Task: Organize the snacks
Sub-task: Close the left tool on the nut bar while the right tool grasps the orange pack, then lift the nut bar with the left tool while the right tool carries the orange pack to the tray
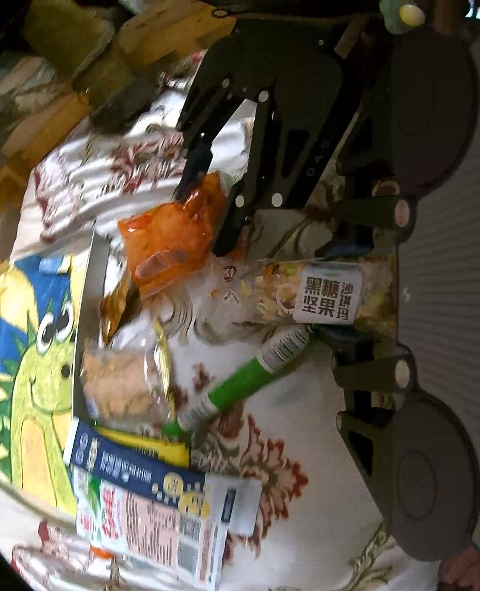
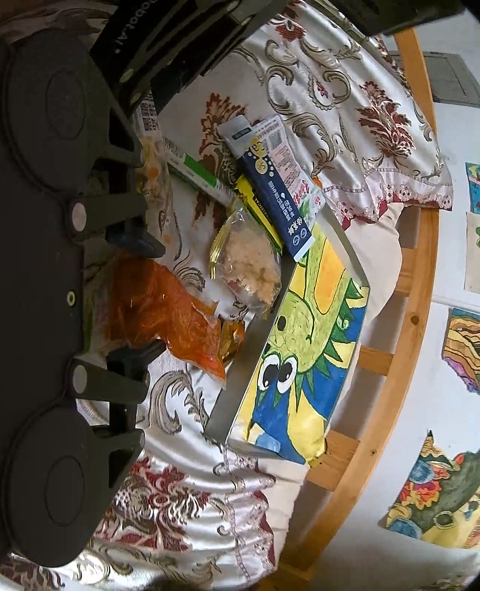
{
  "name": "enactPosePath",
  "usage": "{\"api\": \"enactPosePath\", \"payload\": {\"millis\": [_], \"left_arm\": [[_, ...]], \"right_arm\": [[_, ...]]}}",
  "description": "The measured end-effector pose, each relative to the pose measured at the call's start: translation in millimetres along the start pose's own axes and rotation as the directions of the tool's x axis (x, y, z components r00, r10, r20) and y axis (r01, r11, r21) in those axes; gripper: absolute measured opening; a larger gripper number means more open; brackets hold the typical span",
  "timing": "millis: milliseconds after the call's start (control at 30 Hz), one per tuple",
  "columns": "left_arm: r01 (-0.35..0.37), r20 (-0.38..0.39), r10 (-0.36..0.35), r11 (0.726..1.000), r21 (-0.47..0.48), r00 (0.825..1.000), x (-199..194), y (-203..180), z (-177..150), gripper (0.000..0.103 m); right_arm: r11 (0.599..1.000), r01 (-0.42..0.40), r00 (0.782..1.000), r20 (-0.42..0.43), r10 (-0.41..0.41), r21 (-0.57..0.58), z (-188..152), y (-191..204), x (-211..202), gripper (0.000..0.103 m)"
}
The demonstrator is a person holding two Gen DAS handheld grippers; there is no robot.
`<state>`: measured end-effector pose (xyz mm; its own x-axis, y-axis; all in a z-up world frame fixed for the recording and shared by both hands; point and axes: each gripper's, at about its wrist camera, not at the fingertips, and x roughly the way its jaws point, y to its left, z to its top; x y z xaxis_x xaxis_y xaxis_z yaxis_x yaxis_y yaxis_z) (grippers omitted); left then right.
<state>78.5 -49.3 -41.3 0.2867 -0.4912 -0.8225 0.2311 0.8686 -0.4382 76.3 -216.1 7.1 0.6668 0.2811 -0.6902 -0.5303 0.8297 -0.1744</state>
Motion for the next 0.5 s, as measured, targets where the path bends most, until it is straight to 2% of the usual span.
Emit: {"api": "enactPosePath", "payload": {"millis": [133, 267, 500], "left_arm": [[0.068, 0.004, -0.068, 0.998, 0.003, 0.998, -0.2, -2.9, -0.4, 0.040], [0.162, -0.015, -0.163, 0.986, -0.029, 0.987, 3.3, -1.6, -0.7, 0.040], [0.174, -0.020, -0.175, 0.984, -0.041, 0.984, 6.4, -0.9, -2.0, 0.040]], "right_arm": [[0.999, 0.027, 0.999, 0.028, -0.027, 0.017, -2.8, -7.9, -14.5, 0.050], [0.998, 0.039, 0.998, 0.054, -0.041, 0.051, -4.0, -17.6, -23.5, 0.050], [0.997, 0.046, 0.997, 0.067, -0.050, 0.057, -3.5, -21.4, -26.4, 0.050]]}}
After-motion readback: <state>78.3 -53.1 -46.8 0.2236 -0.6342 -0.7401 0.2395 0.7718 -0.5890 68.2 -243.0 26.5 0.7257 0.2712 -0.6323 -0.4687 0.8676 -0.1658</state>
